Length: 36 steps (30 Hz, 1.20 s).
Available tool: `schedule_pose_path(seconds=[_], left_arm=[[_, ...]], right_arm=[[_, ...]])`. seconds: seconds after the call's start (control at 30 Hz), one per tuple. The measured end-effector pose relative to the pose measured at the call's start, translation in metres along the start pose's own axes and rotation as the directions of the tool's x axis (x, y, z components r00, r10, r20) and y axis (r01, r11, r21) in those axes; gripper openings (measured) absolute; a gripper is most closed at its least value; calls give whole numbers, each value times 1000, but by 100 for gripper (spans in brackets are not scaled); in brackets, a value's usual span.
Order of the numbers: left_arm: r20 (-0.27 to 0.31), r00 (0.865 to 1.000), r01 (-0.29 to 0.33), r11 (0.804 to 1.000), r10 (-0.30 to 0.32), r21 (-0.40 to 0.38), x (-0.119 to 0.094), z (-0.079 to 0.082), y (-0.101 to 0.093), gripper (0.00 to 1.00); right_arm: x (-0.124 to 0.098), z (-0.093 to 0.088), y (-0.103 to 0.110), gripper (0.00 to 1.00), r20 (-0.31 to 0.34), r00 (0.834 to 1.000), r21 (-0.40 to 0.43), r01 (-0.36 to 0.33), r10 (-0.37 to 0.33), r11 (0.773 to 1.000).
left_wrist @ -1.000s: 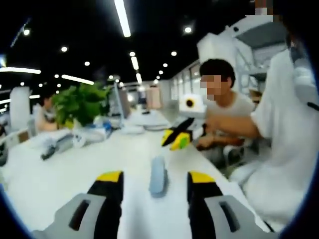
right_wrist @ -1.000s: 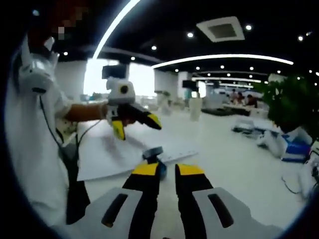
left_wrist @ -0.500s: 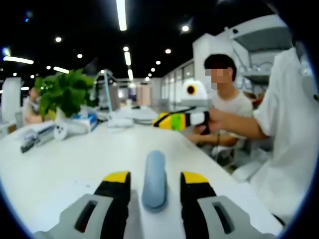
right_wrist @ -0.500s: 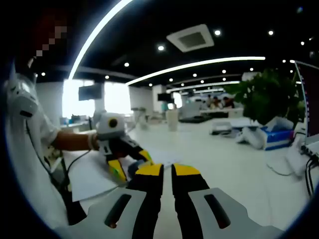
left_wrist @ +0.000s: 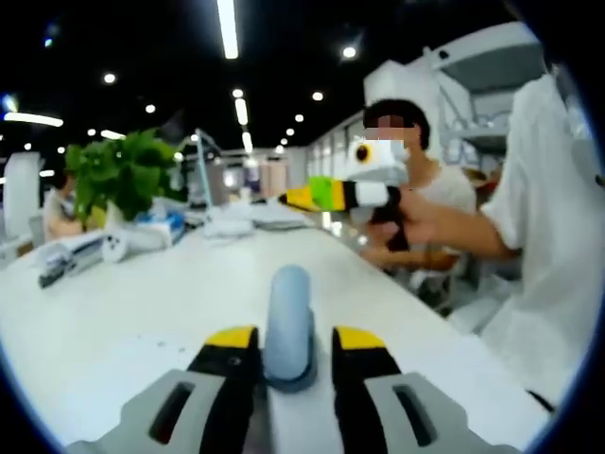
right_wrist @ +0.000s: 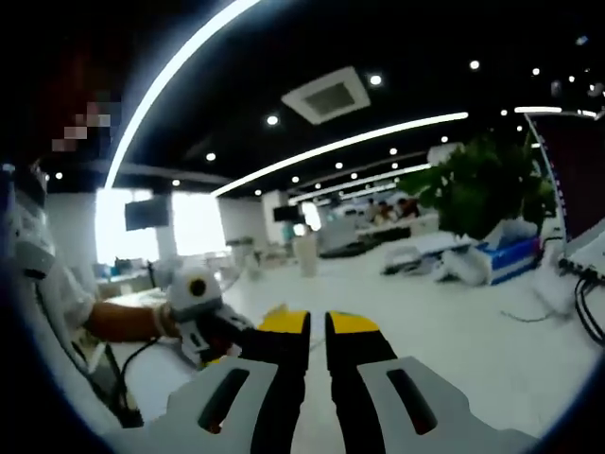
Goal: Pick up the paper insert the paper into the punch align the paper edges press the punch to punch holes
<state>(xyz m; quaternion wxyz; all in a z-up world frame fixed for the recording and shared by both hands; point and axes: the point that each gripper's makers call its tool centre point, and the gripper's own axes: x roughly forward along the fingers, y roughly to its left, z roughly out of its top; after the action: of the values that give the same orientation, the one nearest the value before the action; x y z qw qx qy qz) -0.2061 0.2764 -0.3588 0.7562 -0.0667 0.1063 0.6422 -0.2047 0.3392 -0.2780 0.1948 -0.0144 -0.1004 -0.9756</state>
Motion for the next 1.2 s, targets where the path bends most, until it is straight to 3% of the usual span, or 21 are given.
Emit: schedule_pose_path(seconds=[0.1,0.3,0.53,0.7,0.93,1.03,1.2], left_arm=[[3,1000,4,1000,-4,-12,0,1,0,29],[2,1000,-2,1000,2,-3,1,1,2,28],[6,1000,-6,1000,6,19,2,1,3,24],[7,1000,-5,1000,5,17,2,1,3,24],[7,1000,-3,1000,3,15,1,1,4,24],[7,1000,-3,1000,3,12,1,0,4,24],[7,1000,-4,1000,4,12,2,0,4,24]], right_arm=[[11,2,13,6,-16,1000,-55,20,-21,998],[37,7,44,5,-13,999,-85,40,-41,996],[57,-25,45,4,-121,984,-97,120,-131,988],[59,-33,42,4,-119,974,-174,170,-192,970],[61,-43,40,4,-151,963,-236,183,-223,954],[60,-44,36,3,-162,958,-207,201,-236,958],[58,-45,37,2,-126,955,-277,225,-267,934]])
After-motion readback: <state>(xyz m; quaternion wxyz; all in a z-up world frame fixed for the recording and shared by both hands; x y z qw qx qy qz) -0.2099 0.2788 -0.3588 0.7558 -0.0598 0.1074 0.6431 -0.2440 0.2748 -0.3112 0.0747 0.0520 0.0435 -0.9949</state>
